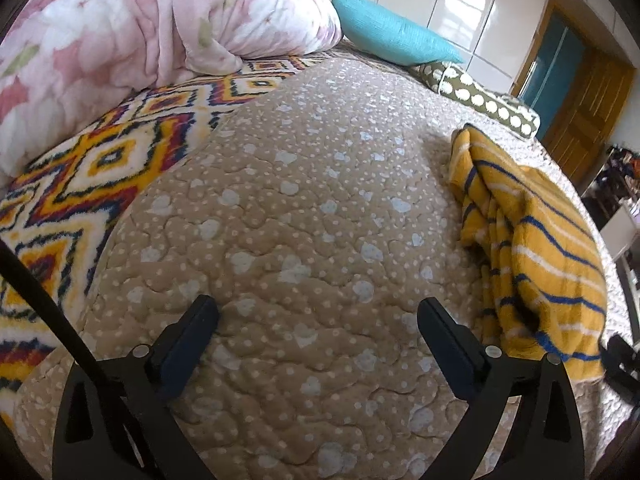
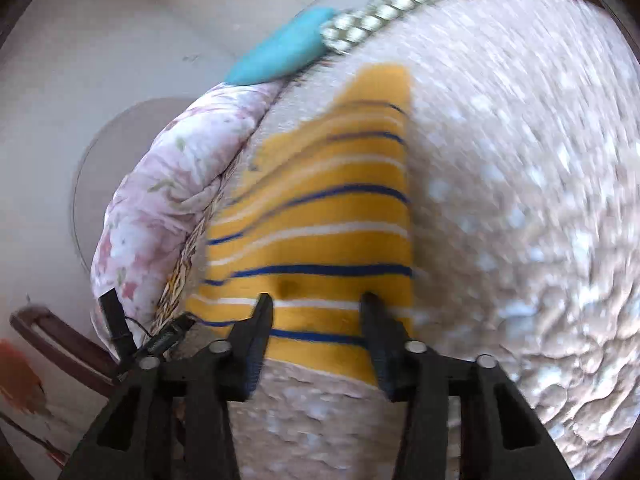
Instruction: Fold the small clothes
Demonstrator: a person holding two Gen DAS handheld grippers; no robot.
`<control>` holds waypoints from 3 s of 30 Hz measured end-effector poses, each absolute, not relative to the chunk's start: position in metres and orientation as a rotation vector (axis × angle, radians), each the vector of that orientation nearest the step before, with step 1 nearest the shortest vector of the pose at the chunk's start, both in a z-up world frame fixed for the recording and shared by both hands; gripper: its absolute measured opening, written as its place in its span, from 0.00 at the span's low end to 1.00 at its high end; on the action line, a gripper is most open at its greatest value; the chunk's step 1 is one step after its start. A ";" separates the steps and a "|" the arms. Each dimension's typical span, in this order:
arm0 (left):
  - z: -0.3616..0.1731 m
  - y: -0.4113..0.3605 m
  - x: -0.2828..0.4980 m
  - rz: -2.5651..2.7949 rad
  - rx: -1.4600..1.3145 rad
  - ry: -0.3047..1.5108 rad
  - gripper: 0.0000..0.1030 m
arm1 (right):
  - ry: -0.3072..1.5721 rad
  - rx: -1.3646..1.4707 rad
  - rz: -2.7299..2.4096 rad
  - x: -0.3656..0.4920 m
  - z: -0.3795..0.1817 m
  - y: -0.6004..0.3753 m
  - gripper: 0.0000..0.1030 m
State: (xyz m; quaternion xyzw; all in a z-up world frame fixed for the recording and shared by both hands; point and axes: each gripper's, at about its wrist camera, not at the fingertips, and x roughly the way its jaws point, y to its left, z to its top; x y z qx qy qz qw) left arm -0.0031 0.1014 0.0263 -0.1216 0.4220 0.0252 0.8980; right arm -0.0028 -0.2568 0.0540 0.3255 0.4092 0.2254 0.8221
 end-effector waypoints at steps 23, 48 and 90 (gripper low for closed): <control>0.017 0.074 0.016 0.135 -0.052 1.010 1.00 | 0.711 0.197 0.084 -0.087 0.045 -0.291 0.67; 0.122 -0.011 -0.158 0.103 0.001 0.758 1.00 | 0.649 0.266 0.020 -0.136 0.096 -0.284 0.80; 0.067 -0.030 -0.148 0.046 0.048 0.953 1.00 | 0.784 0.140 0.040 -0.130 0.080 -0.248 0.80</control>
